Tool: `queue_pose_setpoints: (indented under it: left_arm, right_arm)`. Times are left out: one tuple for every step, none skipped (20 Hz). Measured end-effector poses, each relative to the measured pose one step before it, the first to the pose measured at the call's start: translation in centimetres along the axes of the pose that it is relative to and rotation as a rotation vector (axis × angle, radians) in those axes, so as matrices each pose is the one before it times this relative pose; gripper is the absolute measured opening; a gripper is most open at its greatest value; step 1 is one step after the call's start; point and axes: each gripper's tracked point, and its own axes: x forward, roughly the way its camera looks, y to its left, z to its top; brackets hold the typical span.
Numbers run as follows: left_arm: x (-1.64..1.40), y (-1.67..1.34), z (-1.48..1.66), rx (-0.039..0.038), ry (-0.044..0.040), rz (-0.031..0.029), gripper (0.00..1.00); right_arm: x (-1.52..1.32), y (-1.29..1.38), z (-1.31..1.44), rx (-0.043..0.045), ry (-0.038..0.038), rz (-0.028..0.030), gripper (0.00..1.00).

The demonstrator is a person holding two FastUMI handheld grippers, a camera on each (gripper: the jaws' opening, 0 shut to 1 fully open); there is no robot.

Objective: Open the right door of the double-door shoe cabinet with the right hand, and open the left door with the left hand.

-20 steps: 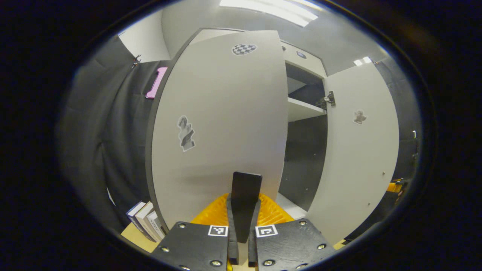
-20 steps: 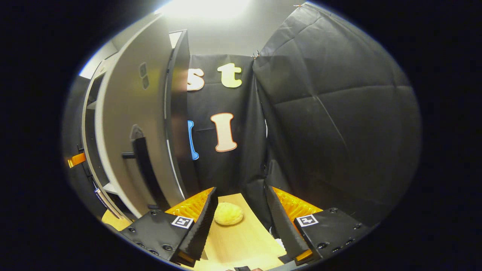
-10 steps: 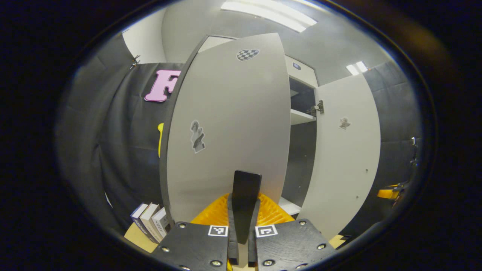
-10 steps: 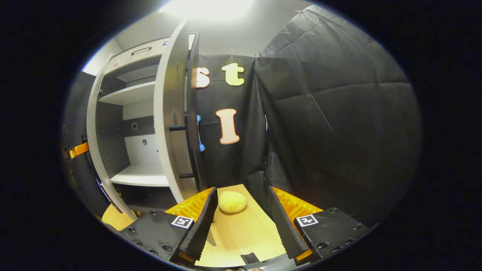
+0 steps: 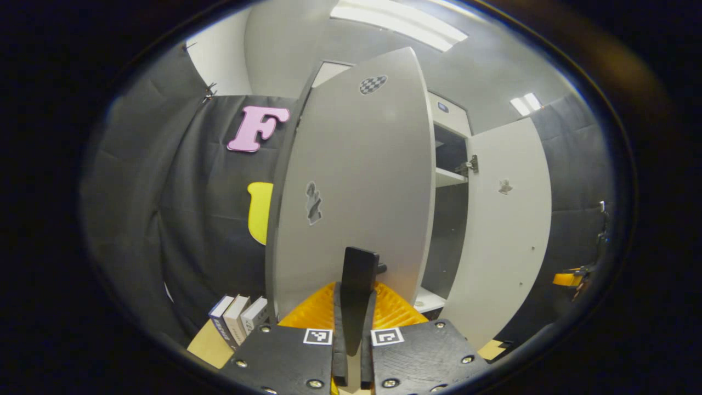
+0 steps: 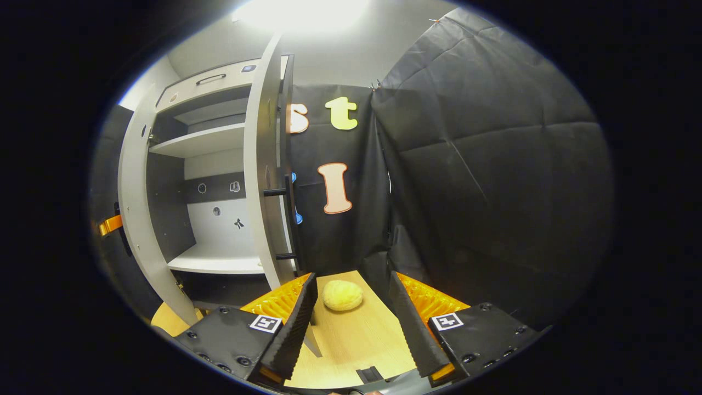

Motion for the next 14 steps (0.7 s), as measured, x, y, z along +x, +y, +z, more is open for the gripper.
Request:
queue_pose_setpoints:
  left_arm:
    - [-0.022,0.341,-0.034,0.00240,-0.00202,0.01395,0.11]
    - [-0.035,0.345,0.073,-0.00037,-0.00185,0.01606,0.12]
    - [0.043,0.255,-0.014,-0.00818,0.00042,0.01818,0.11]
    - [0.001,0.097,-0.023,-0.00724,0.00220,0.01238,0.11]
    - [-0.116,0.064,0.005,-0.00442,0.00168,0.00780,0.11]
    - [0.004,0.058,0.022,-0.00070,0.00110,0.00260,0.10]
    - [-0.085,0.142,-0.022,0.00122,0.00127,0.00077,0.10]
    - [-0.056,0.112,-0.010,0.00122,-0.00010,0.00336,0.10]
    - [-0.091,0.232,0.220,0.01278,-0.00872,0.01119,0.10]
    - [0.102,0.762,-0.154,0.02381,-0.01450,0.03417,0.02]
    - [0.129,1.125,0.200,0.02751,-0.00449,0.03632,0.02]
    - [0.551,1.081,-0.040,0.02226,0.00458,0.02428,0.02]
    - [-0.055,0.571,-0.165,0.00438,0.00337,0.01914,0.02]
    - [0.004,0.454,-0.264,-0.01186,0.01091,0.01484,0.02]
  right_arm:
    - [0.115,0.112,-0.238,-0.00009,0.00557,0.00235,0.77]
    - [0.055,0.159,-0.112,0.00119,0.00396,0.00371,0.77]
    - [0.015,0.256,-0.133,-0.00029,0.00394,0.00396,0.77]
    - [0.078,0.209,-0.075,-0.00687,0.00313,0.00098,0.77]
    - [0.071,0.141,-0.093,-0.01147,0.00077,0.00018,0.77]
    - [0.052,0.222,-0.014,-0.01021,-0.00097,0.00349,0.77]
    - [-0.031,0.367,0.031,-0.00485,-0.00105,0.00654,0.77]
    - [0.065,0.305,0.077,-0.00105,-0.00041,0.00835,0.84]
    - [0.001,0.316,-0.041,-0.00112,0.00003,0.00701,0.84]
    - [-0.007,0.194,-0.022,-0.00272,0.00067,0.00287,0.84]
    - [-0.026,0.027,-0.110,-0.00403,0.00019,0.00051,0.84]
    - [-0.071,0.012,-0.053,-0.00430,0.00045,0.00038,0.84]
    - [-0.116,-0.019,-0.123,-0.00358,0.00183,-0.00073,0.84]
    - [-0.056,-0.079,-0.078,-0.00172,0.00283,-0.00127,0.84]
